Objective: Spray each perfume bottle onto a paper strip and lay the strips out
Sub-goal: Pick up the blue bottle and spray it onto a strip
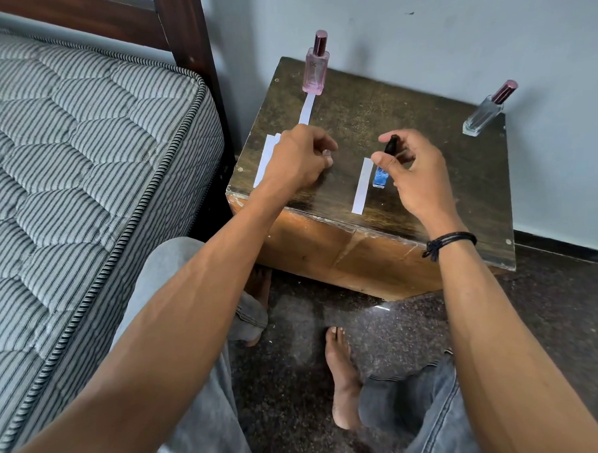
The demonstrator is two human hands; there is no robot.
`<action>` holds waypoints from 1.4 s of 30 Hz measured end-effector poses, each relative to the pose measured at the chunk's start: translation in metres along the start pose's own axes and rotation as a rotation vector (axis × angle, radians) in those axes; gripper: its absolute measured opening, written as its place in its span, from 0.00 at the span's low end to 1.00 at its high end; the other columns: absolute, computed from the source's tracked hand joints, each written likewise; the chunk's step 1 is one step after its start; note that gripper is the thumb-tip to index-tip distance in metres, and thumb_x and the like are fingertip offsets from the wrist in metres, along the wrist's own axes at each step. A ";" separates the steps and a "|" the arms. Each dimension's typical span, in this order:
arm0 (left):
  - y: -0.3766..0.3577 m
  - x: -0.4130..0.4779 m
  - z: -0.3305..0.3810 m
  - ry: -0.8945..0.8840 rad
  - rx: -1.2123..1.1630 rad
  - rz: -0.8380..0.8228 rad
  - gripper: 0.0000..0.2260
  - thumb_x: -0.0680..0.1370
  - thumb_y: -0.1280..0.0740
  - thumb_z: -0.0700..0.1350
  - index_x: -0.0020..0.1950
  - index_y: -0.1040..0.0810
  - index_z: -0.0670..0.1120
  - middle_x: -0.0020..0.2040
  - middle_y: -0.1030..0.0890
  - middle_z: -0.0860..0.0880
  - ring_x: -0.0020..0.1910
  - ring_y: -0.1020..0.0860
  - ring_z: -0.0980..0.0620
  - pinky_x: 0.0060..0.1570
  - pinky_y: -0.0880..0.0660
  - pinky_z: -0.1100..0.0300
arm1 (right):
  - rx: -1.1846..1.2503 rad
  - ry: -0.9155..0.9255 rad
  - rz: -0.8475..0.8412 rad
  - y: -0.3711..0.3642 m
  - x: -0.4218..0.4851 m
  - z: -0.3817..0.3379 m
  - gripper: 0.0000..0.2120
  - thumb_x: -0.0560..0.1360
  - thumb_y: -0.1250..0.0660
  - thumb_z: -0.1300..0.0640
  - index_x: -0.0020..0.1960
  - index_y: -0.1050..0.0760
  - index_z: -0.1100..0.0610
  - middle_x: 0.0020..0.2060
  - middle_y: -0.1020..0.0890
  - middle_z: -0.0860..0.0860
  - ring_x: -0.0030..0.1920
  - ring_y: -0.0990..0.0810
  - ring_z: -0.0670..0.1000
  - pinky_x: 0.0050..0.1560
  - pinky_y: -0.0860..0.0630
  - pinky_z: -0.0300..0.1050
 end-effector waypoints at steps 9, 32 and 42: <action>0.009 0.000 0.007 -0.065 -0.159 0.091 0.06 0.77 0.27 0.41 0.53 0.14 0.48 0.44 0.16 0.54 0.42 0.20 0.59 0.43 0.27 0.75 | 0.026 0.032 -0.029 -0.013 -0.001 -0.010 0.12 0.78 0.28 0.49 0.61 0.19 0.48 0.48 0.20 0.40 0.49 0.20 0.45 0.54 0.18 0.59; 0.007 -0.006 0.028 -0.213 -0.543 -0.044 0.11 0.73 0.24 0.37 0.55 0.16 0.39 0.50 0.16 0.40 0.47 0.17 0.50 0.51 0.20 0.60 | -0.136 0.161 -0.091 -0.042 -0.009 -0.028 0.12 0.80 0.29 0.53 0.51 0.23 0.63 0.44 0.25 0.52 0.44 0.26 0.50 0.42 0.34 0.30; 0.002 -0.009 0.033 -0.246 -0.536 -0.108 0.10 0.73 0.24 0.35 0.54 0.16 0.37 0.46 0.15 0.46 0.47 0.17 0.53 0.50 0.22 0.63 | -0.101 0.152 -0.118 -0.045 -0.008 -0.026 0.13 0.78 0.27 0.53 0.57 0.19 0.62 0.49 0.22 0.56 0.49 0.23 0.54 0.49 0.28 0.44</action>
Point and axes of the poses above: each hand's wrist, its own x-axis towards the middle knuckle, its own y-axis out of the back of the hand, z = x × y, the point moved 8 cm from there along x, towards the middle knuckle
